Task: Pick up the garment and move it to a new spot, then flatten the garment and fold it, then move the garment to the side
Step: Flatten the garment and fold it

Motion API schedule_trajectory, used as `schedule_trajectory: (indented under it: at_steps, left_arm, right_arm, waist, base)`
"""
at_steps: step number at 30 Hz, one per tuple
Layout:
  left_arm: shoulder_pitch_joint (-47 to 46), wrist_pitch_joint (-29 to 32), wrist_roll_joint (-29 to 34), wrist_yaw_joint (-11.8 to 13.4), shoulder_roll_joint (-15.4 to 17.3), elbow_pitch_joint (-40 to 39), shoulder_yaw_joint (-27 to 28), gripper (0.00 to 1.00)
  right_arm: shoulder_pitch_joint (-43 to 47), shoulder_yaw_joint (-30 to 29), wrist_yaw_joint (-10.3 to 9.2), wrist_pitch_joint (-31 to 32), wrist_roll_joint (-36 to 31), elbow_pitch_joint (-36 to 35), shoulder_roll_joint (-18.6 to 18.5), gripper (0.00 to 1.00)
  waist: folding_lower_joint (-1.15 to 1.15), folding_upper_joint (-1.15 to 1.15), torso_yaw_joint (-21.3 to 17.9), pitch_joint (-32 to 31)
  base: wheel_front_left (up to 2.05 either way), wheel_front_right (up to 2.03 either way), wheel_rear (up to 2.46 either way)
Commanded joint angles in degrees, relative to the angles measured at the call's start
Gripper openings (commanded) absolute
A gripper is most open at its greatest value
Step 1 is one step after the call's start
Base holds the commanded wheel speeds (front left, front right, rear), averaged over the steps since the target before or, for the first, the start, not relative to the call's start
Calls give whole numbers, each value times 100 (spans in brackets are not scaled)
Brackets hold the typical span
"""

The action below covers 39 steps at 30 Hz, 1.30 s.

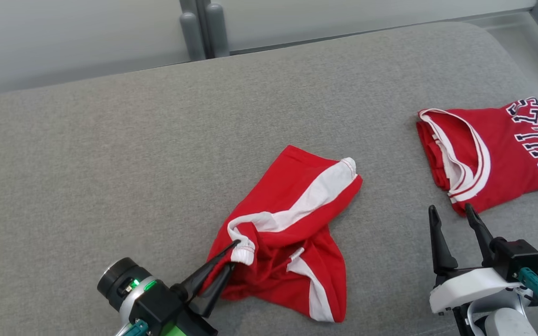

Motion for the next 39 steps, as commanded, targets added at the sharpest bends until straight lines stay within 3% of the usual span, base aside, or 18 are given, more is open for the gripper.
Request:
schedule_trajectory:
  at_steps: [1, 7, 9, 10, 11, 13, 14, 33, 39]
  left_arm:
    - [29, -16, 53, -12, -22, -20, 10, 0]
    - [0, -17, 25, -14, 136, 65, 40, 0]
    - [-5, -17, 50, -14, 175, 76, 93, 19]
    - [11, -17, 60, -15, 193, 92, 123, 42]
    - [39, -17, 48, -15, 209, 109, 127, 51]
    - [105, -16, 35, -15, 255, 186, 145, 92]
    - [134, -16, 9, -15, 265, 242, 154, 100]
    - [574, -17, -938, -16, 476, 1155, 87, 100]
    - [1038, -17, -1096, -15, 362, 1058, 706, 100]
  right_arm:
    - [-27, 8, -9, 1, -37, 8, -4, 100]
    - [-20, 3, -9, 1, -96, 44, -9, 100]
    - [10, -8, -9, 1, -110, 52, -10, 100]
    - [23, -8, -9, 1, -116, 55, -9, 100]
    - [35, -8, -9, 1, -120, 60, -9, 100]
    - [54, -11, -9, 1, -124, 67, -10, 100]
    - [60, -12, -9, 1, -128, 70, -10, 100]
    - [328, -75, -9, 1, -224, 115, -10, 100]
    - [506, -143, -9, 1, -330, 43, -9, 100]
  waist:
    - [0, 0, 209, 14]
    - [0, 0, 438, -36]
    - [0, 0, 484, -58]
    - [0, 0, 503, -67]
    - [0, 0, 519, -78]
    - [0, 0, 541, -96]
    - [0, 0, 550, -106]
    - [0, 0, 712, -484]
    - [0, 0, 792, -728]
  base:
    - [0, 0, 0]
    - [0, 0, 0]
    - [0, 0, 0]
    - [0, 0, 0]
    - [0, 0, 0]
    - [0, 0, 0]
    - [0, 0, 0]
    - [0, 0, 0]
    - [0, 0, 0]
